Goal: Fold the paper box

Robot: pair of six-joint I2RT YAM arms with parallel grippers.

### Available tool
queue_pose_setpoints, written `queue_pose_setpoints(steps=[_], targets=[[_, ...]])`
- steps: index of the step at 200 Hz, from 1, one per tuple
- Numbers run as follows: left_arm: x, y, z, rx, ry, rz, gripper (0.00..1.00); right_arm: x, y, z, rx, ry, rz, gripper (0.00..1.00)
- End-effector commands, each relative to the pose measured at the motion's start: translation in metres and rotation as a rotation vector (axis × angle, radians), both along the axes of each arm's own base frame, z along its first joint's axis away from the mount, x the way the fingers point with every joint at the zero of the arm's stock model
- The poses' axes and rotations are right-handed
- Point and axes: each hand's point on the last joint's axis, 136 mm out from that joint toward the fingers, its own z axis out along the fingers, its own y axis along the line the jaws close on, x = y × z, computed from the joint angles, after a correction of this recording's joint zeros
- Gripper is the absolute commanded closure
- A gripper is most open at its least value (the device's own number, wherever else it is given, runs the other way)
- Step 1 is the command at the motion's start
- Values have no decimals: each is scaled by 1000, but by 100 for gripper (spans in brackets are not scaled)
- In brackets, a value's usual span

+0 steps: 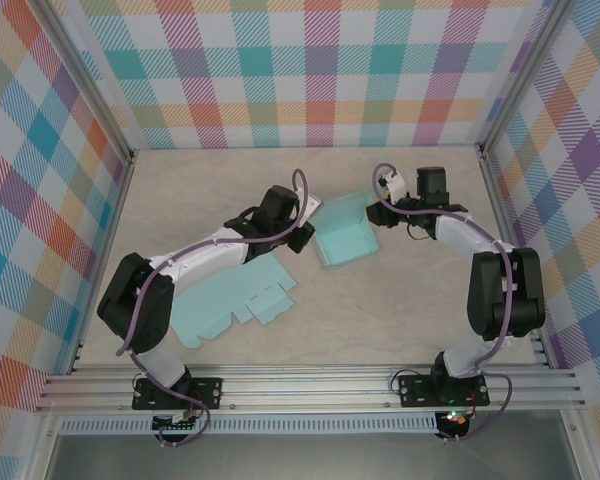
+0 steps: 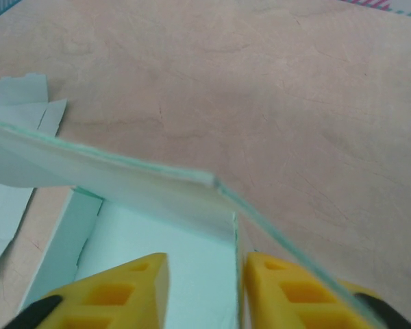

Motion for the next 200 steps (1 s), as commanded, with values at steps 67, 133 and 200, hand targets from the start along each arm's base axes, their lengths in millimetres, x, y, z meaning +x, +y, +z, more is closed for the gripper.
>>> queue_pose_setpoints(steps=[67, 133, 200], targets=[[28, -7, -2, -84, -36, 371, 100, -8, 41, -17, -166, -60, -156, 90], [45, 1, 14, -129, -96, 503, 100, 23, 62, 0, -161, -128, -223, 94], [61, -4, 10, -172, -123, 555, 100, 57, 70, 3, -103, -129, -311, 92]])
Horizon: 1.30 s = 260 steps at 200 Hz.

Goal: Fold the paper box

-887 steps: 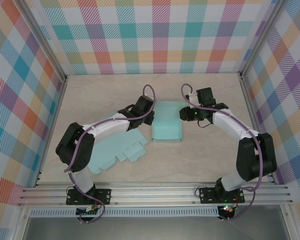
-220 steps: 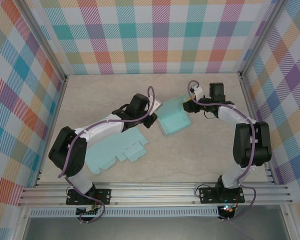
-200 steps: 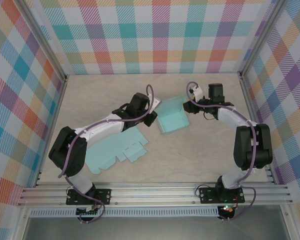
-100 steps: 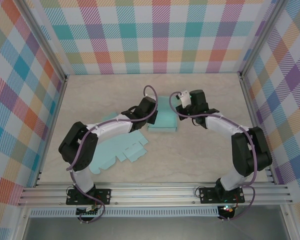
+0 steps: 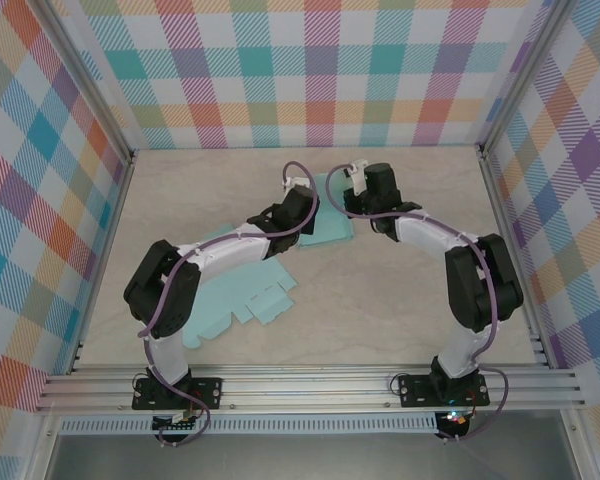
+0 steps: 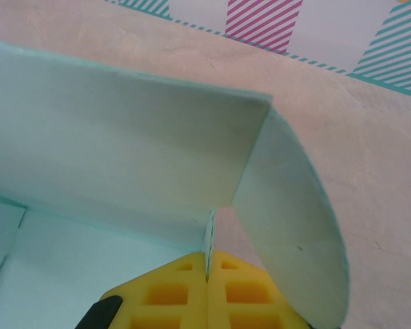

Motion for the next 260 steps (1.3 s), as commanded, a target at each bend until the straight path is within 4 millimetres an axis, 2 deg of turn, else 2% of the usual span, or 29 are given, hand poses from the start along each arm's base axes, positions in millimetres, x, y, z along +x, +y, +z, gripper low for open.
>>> queue_pose_setpoints(steps=[1, 43, 100, 206, 260], targets=[[8, -23, 13, -93, -64, -7, 100, 6, 20, 1, 78, 2, 9, 92], [9, -21, 2, -124, -76, 25, 100, 5, 26, -12, 170, 27, -38, 92], [5, -15, -6, -118, -87, 56, 100, -5, 34, -22, 205, 35, -88, 92], [-19, 13, -32, -123, -67, 100, 100, -43, 47, -42, 172, 8, -77, 93], [-38, 25, -35, -166, -49, 99, 100, -65, 34, -53, 156, -13, -75, 93]])
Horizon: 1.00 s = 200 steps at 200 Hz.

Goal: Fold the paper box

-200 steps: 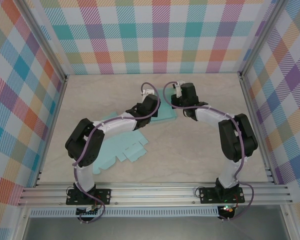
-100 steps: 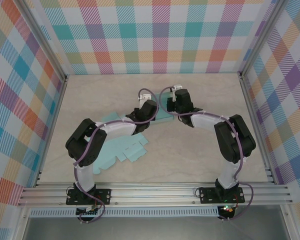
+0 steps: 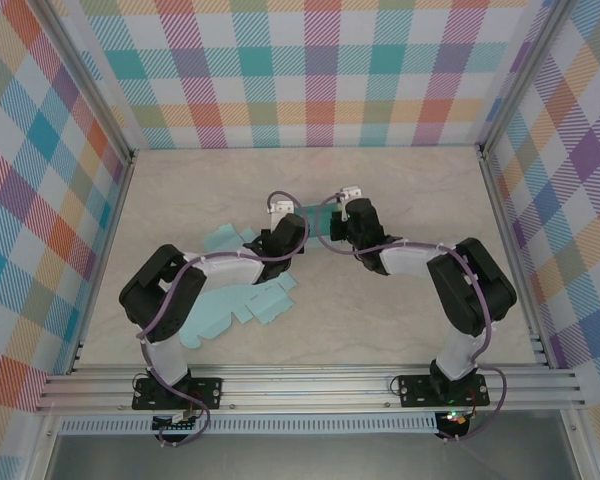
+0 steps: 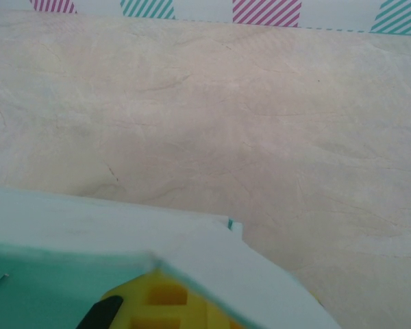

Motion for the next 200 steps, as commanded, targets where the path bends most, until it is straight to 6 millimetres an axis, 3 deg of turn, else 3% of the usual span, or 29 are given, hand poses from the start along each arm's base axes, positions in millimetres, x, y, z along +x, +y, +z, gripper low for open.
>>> queue_pose_setpoints(steps=[1, 50, 80, 107, 140, 169, 200], targets=[[-11, -9, 16, -101, -25, -28, 100, -22, 5, -14, 8, 28, 49, 93], [-30, 0, 14, -190, 1, -13, 77, -35, 1, -35, -13, 40, 64, 94], [-43, 14, 26, -254, -14, 21, 67, -40, 0, -40, -21, 35, 74, 94], [-62, 27, 28, -325, 11, 43, 48, -42, 2, -42, -27, 31, 83, 93], [-92, 32, 26, -445, 43, 5, 32, -49, 2, -49, -49, 39, 93, 91], [-104, 47, 57, -454, 8, 25, 28, -54, 3, -47, -38, 19, 101, 84], [-108, 61, 96, -446, -45, 42, 27, -62, 4, -40, -35, 14, 113, 70]])
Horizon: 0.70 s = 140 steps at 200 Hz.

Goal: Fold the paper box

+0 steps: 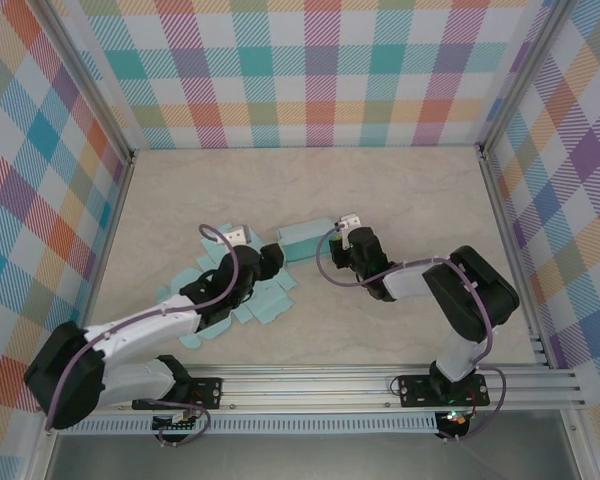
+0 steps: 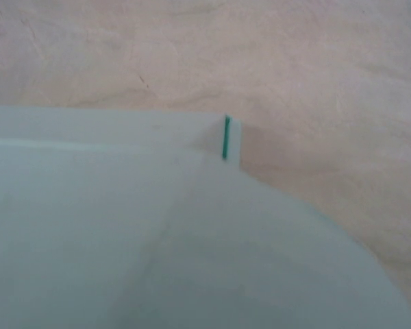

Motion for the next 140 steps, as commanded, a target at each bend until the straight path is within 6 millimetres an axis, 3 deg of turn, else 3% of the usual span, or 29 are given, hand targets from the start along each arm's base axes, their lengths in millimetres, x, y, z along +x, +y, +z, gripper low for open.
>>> queue_pose_setpoints(steps=[1, 49, 57, 68, 93, 108, 140], targets=[[-4, 9, 29, 8, -23, 32, 27, -8, 4, 6, 7, -7, 24, 69], [7, 16, 47, 173, 23, 65, 25, -31, -1, 40, 26, 7, 44, 42], [9, 17, 45, 226, 52, 69, 18, -38, -4, 47, 36, 12, 42, 38], [15, 15, 46, 277, 72, 73, 1, -47, -11, 58, 55, 15, 36, 33], [30, 11, 42, 362, 109, 86, 0, -64, -29, 84, 88, 22, -6, 20], [40, 6, 33, 385, 143, 81, 0, -68, -39, 104, 109, 13, -47, 1], [63, -4, 8, 441, 223, 60, 0, -49, -41, 130, 71, 66, -96, 0]])
